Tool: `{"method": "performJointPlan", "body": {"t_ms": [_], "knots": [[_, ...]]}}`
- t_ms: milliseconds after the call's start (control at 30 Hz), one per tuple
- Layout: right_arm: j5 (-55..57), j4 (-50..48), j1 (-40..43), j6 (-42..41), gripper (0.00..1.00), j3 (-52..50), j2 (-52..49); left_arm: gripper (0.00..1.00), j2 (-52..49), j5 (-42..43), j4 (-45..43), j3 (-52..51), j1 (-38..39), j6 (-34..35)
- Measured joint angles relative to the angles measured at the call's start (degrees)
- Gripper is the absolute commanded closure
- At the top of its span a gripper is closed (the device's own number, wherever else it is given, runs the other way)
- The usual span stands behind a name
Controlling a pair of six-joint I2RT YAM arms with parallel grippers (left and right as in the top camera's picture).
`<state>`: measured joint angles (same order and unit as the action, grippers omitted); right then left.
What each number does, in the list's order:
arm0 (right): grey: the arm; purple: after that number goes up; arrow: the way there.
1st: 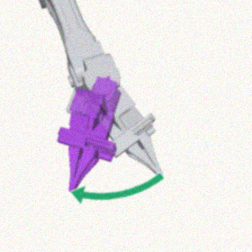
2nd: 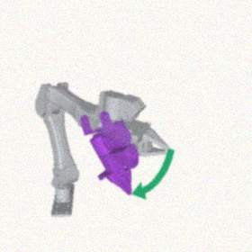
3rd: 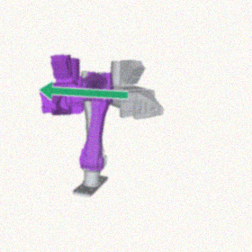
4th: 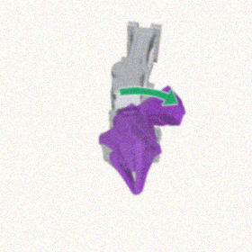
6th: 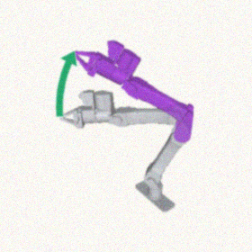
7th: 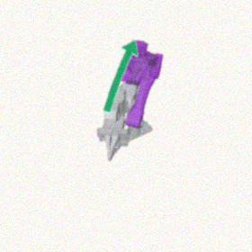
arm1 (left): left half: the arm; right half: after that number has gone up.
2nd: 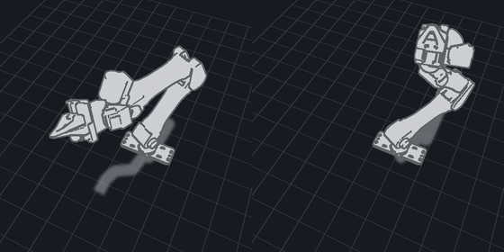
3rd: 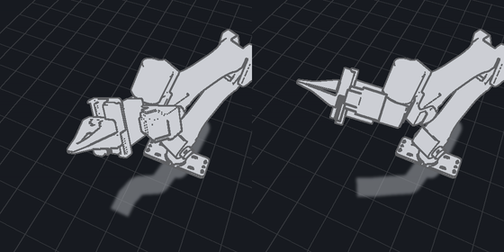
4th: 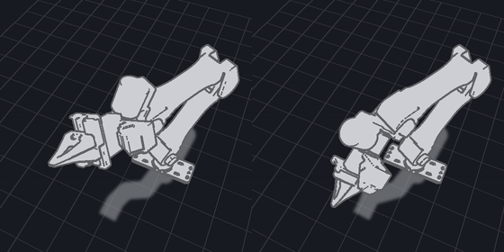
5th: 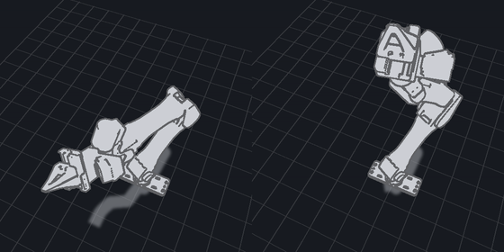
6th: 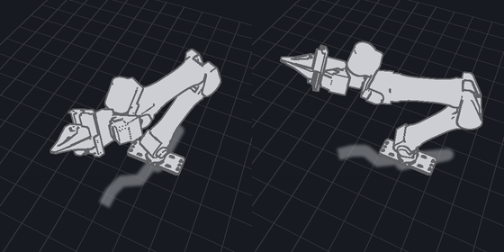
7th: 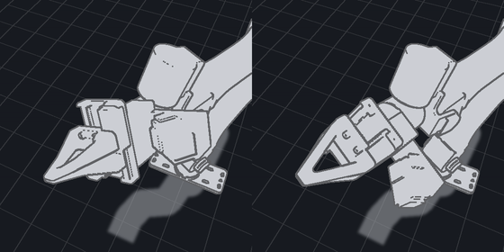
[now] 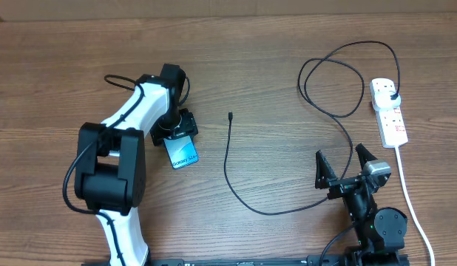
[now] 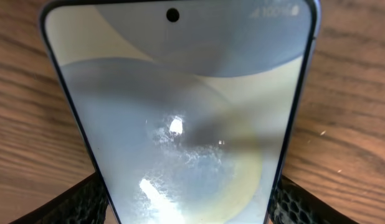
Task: Plug charger to phone and switch on socket
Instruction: 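Lift the phone with the left gripper and tilt it upright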
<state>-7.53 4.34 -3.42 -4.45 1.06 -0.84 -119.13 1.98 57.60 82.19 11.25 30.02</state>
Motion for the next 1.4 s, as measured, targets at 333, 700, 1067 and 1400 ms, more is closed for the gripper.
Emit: {"method": "performJointPlan", "body": {"t_ms": [333,700,1067,1400], "knots": [[0.0,0.0,0.0,0.0,0.0,0.0,0.0,0.37,-2.9,2.1,10.2,9.9,0.0,0.0],[-0.2,0.0,0.0,-10.6,0.0,0.0,0.0,0.37,-2.9,7.8,15.0,13.6,0.0,-1.5],[-7.7,2.6,0.0,-19.1,0.0,0.0,-2.3,0.37,-2.9,17.8,17.4,16.4,-0.7,-3.5],[-10.1,3.4,0.0,-20.9,0.0,0.5,-6.7,0.39,-2.9,31.8,21.0,16.7,-5.7,-3.7]]}}
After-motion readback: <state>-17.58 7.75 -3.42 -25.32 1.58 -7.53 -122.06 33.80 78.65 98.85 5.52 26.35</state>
